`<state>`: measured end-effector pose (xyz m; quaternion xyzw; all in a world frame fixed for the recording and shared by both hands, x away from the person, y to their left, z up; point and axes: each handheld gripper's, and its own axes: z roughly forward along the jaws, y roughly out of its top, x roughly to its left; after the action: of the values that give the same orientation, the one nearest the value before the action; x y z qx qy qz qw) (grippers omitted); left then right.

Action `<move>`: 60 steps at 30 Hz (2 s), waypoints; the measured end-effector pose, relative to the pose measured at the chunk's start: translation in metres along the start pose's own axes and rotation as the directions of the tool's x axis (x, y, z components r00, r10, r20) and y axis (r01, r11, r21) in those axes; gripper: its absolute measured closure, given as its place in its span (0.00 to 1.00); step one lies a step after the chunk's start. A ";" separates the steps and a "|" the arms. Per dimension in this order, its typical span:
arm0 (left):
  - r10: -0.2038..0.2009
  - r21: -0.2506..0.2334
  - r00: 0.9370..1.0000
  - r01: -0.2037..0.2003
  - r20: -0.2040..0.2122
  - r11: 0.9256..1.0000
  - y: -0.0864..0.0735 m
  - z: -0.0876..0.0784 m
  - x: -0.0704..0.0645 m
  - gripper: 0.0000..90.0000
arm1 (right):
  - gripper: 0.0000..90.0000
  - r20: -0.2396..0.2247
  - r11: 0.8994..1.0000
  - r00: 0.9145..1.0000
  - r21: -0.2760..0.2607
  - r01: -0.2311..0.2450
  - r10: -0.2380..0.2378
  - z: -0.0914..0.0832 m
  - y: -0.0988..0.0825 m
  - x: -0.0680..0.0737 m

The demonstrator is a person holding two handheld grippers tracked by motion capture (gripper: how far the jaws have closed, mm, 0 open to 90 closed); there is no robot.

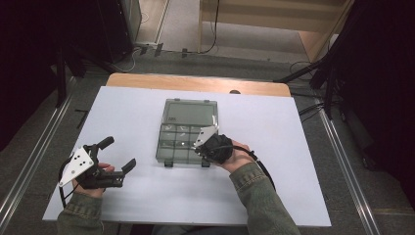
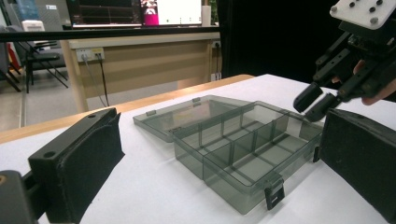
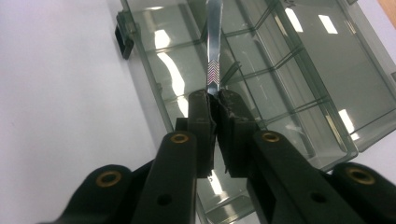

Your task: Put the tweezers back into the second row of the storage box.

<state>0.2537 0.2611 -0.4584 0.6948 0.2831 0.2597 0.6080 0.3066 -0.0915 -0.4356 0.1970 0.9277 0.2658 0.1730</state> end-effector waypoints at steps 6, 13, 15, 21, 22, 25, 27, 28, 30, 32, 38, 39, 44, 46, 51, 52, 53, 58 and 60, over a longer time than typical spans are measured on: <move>0.000 -0.002 1.000 0.000 0.002 1.000 0.000 0.000 0.000 0.00 | 0.60 0.001 1.000 1.000 -0.019 -0.015 0.015 -0.001 -0.001 0.002; 0.006 -0.003 1.000 -0.006 0.001 1.000 0.000 0.000 -0.001 0.00 | 0.33 0.020 0.990 0.992 -0.065 -0.126 0.127 -0.004 -0.007 -0.005; 0.005 -0.005 1.000 -0.005 0.001 1.000 0.000 0.000 -0.001 0.00 | 0.21 0.022 0.977 0.981 -0.095 -0.189 0.192 -0.006 -0.011 -0.009; 0.004 -0.007 1.000 -0.004 0.005 1.000 0.000 0.000 -0.001 0.00 | 0.03 0.030 0.954 0.964 -0.158 -0.257 0.264 -0.012 -0.021 -0.012; 0.004 -0.006 1.000 -0.004 0.006 1.000 0.000 0.000 -0.001 0.00 | 0.02 0.043 0.950 0.961 -0.166 -0.264 0.275 -0.013 -0.022 -0.012; 0.004 -0.007 1.000 -0.004 0.008 1.000 0.000 0.001 -0.001 0.00 | 0.00 0.059 0.937 0.948 -0.179 -0.299 0.313 -0.016 -0.025 -0.013; 0.004 -0.008 1.000 -0.004 0.008 1.000 0.000 0.001 -0.002 0.00 | 0.00 0.077 0.931 0.941 -0.193 -0.310 0.329 -0.022 -0.031 -0.013; 0.003 -0.007 1.000 -0.003 0.011 1.000 0.000 0.002 -0.002 0.00 | 0.00 0.088 0.925 0.935 -0.202 -0.321 0.344 -0.023 -0.033 -0.013; 0.004 -0.007 1.000 -0.004 0.012 1.000 0.000 0.002 -0.002 0.00 | 0.00 0.112 0.917 0.926 -0.222 -0.332 0.362 -0.026 -0.039 -0.012; 0.003 -0.008 1.000 -0.003 0.013 1.000 0.000 0.003 -0.002 0.00 | 0.00 0.123 0.912 0.918 -0.226 -0.343 0.377 -0.029 -0.045 -0.012; 0.001 -0.009 1.000 0.000 0.013 1.000 0.001 0.004 -0.002 0.00 | 0.00 0.134 0.886 0.896 -0.269 -0.377 0.423 -0.041 -0.061 -0.011; 0.000 -0.009 1.000 0.000 0.013 1.000 0.001 0.004 -0.002 0.00 | 0.00 0.135 0.878 0.889 -0.276 -0.390 0.437 -0.045 -0.067 -0.012; 0.004 -0.006 1.000 -0.004 0.012 1.000 0.001 0.004 -0.002 0.00 | 0.00 0.159 0.854 0.871 -0.340 -0.394 0.465 -0.061 -0.089 -0.012; 0.006 -0.005 1.000 -0.006 0.011 1.000 0.001 0.004 -0.002 0.00 | 0.00 0.175 0.846 0.859 -0.349 -0.403 0.481 -0.067 -0.098 -0.012; 0.006 -0.005 1.000 -0.006 0.010 1.000 0.000 0.004 -0.003 0.00 | 0.00 0.189 0.820 0.839 -0.400 -0.408 0.510 -0.078 -0.121 -0.008; 0.007 -0.004 1.000 -0.007 0.010 1.000 0.000 0.004 -0.003 0.00 | 0.00 0.194 0.809 0.831 -0.423 -0.408 0.521 -0.080 -0.131 -0.006; 0.006 -0.005 1.000 -0.006 0.010 1.000 0.000 0.004 -0.003 0.00 | 0.00 0.194 0.809 0.831 -0.423 -0.408 0.521 -0.080 -0.131 -0.006; 0.009 -0.003 1.000 -0.009 0.011 1.000 0.000 0.004 -0.003 0.00 | 0.00 0.200 0.791 0.814 -0.443 -0.421 0.545 -0.083 -0.148 -0.001; 0.009 -0.003 1.000 -0.009 0.011 1.000 0.000 0.004 -0.003 0.00 | 0.00 0.199 0.780 0.807 -0.460 -0.424 0.557 -0.082 -0.154 0.001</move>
<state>0.2549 0.2560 -0.4586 0.6965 0.2763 0.2592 0.6094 0.2283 -0.2460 -0.4563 0.4368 0.7279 0.4467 0.2825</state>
